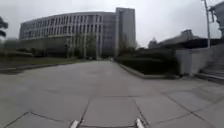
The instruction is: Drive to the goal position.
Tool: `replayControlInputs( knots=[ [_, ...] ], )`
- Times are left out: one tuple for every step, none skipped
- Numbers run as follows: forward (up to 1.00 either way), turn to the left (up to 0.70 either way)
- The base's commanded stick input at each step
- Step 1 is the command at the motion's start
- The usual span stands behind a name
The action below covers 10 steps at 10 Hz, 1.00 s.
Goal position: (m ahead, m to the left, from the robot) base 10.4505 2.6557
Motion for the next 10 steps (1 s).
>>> replayControlInputs(
  knots=[
    [1.0, 0.0],
    [1.0, 0.0],
    [1.0, -0.04],
    [0.98, -0.2],
    [0.95, -0.38],
    [0.95, -0.38],
    [0.96, -0.38],
    [0.97, -0.39],
    [0.99, -0.17],
    [1.0, 0.0]
  ],
)
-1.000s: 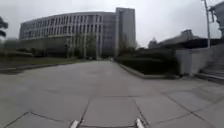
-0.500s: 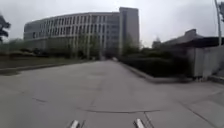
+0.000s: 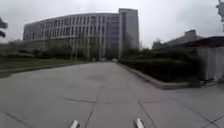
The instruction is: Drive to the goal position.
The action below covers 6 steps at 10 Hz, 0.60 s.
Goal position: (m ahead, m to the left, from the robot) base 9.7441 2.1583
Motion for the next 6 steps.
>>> replayControlInputs(
  knots=[
    [1.0, 0.0],
    [1.0, 0.0],
    [1.0, 0.0],
    [1.0, 0.0],
    [1.0, 0.0],
    [1.0, 0.0]
  ],
)
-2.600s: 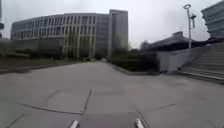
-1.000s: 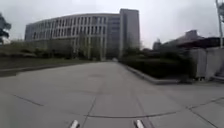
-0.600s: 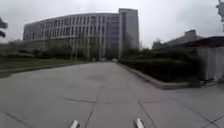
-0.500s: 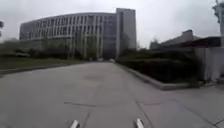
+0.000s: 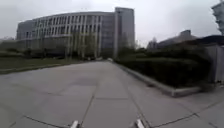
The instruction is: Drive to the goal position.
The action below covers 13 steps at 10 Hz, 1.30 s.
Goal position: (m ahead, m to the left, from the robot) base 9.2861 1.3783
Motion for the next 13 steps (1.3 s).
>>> replayControlInputs(
  knots=[
    [1.0, -0.13],
    [1.0, -0.36],
    [1.0, -0.39],
    [1.0, 0.0],
    [1.0, 0.0],
    [0.98, 0.0],
    [0.99, 0.0],
    [1.0, 0.0],
    [1.0, 0.0],
    [1.0, 0.0],
    [1.0, -0.1],
    [1.0, -0.27],
    [1.0, -0.4]
  ],
)
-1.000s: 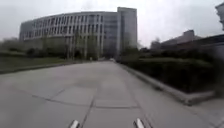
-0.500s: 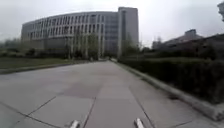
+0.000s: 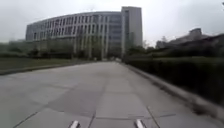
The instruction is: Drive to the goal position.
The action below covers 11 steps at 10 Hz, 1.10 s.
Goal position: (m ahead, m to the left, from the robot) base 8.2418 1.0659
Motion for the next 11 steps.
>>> replayControlInputs(
  knots=[
    [1.0, -0.4],
    [1.0, -0.4],
    [1.0, -0.4],
    [1.0, -0.4],
    [1.0, -0.23],
    [1.0, -0.08],
    [1.0, 0.0],
    [1.0, 0.0],
    [1.0, 0.0],
    [1.0, 0.0],
    [1.0, -0.09]
  ],
)
